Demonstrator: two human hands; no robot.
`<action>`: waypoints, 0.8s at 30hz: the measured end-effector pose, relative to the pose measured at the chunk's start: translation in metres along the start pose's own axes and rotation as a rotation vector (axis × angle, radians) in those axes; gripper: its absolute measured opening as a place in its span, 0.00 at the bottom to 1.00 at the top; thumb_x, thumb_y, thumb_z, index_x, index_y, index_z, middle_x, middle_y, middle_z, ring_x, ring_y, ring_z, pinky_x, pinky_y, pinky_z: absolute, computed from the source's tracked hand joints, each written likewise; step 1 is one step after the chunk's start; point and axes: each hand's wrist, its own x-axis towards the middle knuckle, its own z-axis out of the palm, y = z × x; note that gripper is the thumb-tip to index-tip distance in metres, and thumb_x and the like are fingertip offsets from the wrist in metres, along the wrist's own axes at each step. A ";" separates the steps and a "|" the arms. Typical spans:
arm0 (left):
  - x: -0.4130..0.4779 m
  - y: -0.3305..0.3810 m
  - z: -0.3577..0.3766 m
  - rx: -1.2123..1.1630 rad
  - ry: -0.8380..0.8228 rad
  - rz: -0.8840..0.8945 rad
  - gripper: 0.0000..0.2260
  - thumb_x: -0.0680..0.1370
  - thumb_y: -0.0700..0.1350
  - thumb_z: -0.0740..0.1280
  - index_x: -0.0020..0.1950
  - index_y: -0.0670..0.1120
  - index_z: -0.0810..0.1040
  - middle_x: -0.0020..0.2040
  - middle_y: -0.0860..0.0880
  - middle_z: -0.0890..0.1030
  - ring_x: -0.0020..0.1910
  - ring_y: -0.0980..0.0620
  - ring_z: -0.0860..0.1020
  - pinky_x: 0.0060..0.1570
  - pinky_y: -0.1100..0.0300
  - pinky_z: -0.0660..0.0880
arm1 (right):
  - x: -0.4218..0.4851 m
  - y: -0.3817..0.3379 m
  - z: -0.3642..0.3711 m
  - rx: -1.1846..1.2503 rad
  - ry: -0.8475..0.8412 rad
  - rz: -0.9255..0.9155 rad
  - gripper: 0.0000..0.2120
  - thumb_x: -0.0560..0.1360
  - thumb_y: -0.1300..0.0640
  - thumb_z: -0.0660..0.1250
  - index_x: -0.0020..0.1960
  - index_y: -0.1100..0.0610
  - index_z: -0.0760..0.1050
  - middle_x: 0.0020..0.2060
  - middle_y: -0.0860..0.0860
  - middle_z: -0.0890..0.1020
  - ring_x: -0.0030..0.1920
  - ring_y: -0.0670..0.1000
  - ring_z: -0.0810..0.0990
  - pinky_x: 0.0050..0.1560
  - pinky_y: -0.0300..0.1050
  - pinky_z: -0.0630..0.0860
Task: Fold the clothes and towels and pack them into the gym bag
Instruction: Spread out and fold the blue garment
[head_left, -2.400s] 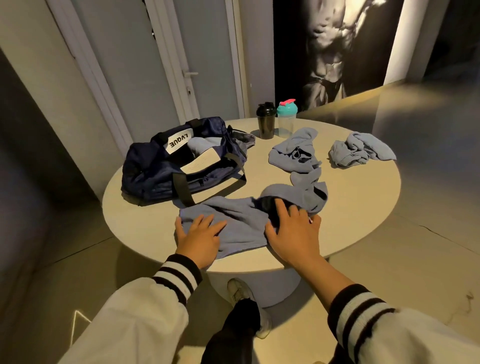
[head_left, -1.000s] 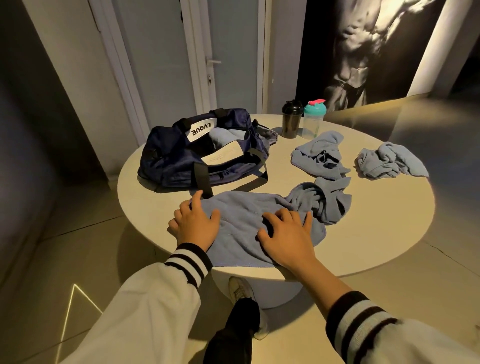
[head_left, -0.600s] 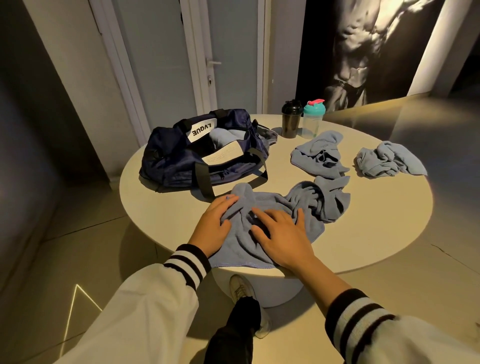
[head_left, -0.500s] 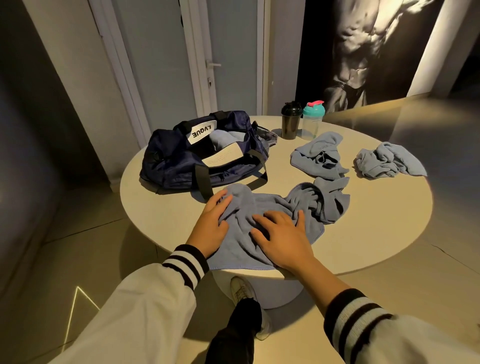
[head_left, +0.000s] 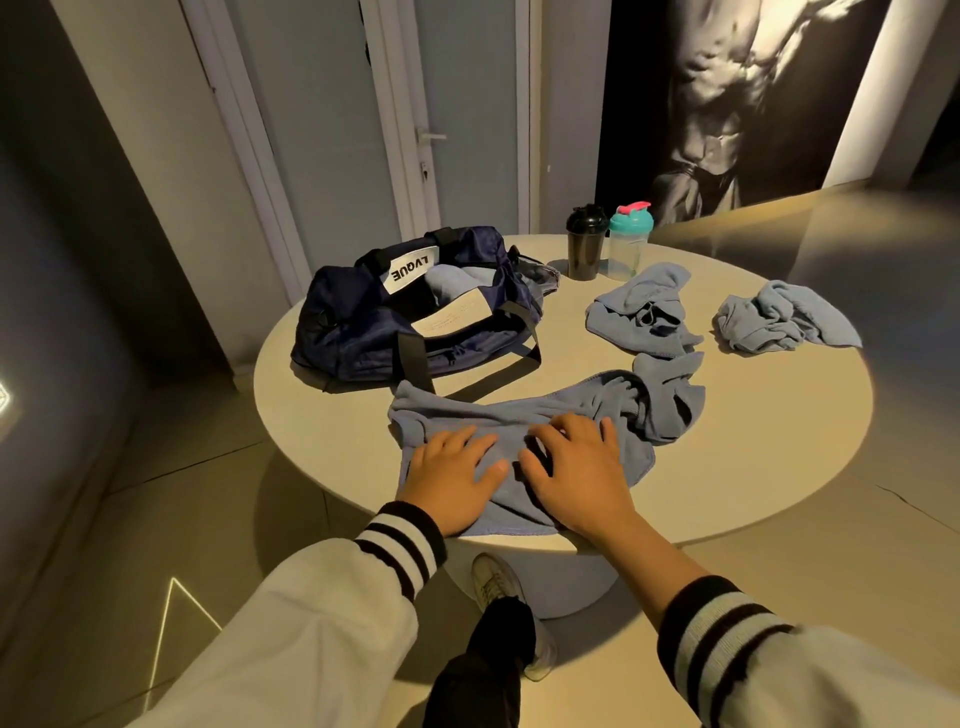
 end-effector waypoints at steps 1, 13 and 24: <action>0.000 -0.001 0.002 0.032 -0.045 -0.020 0.26 0.83 0.64 0.51 0.80 0.59 0.56 0.82 0.52 0.50 0.79 0.47 0.51 0.76 0.46 0.49 | -0.001 0.002 0.000 -0.009 0.074 0.019 0.18 0.79 0.43 0.57 0.56 0.52 0.80 0.50 0.51 0.76 0.55 0.57 0.74 0.69 0.63 0.63; 0.003 -0.016 -0.028 0.090 0.172 -0.171 0.16 0.83 0.48 0.58 0.70 0.57 0.72 0.74 0.53 0.68 0.74 0.49 0.62 0.75 0.44 0.44 | -0.007 0.002 -0.017 0.355 -0.053 0.050 0.14 0.82 0.55 0.61 0.66 0.54 0.78 0.59 0.52 0.81 0.59 0.54 0.77 0.60 0.47 0.72; 0.016 0.098 0.022 -0.347 0.047 0.067 0.17 0.84 0.52 0.57 0.72 0.53 0.72 0.70 0.52 0.74 0.69 0.49 0.70 0.73 0.49 0.64 | -0.005 0.043 -0.034 0.306 0.250 0.465 0.14 0.78 0.60 0.62 0.60 0.53 0.81 0.61 0.56 0.75 0.63 0.60 0.69 0.59 0.51 0.67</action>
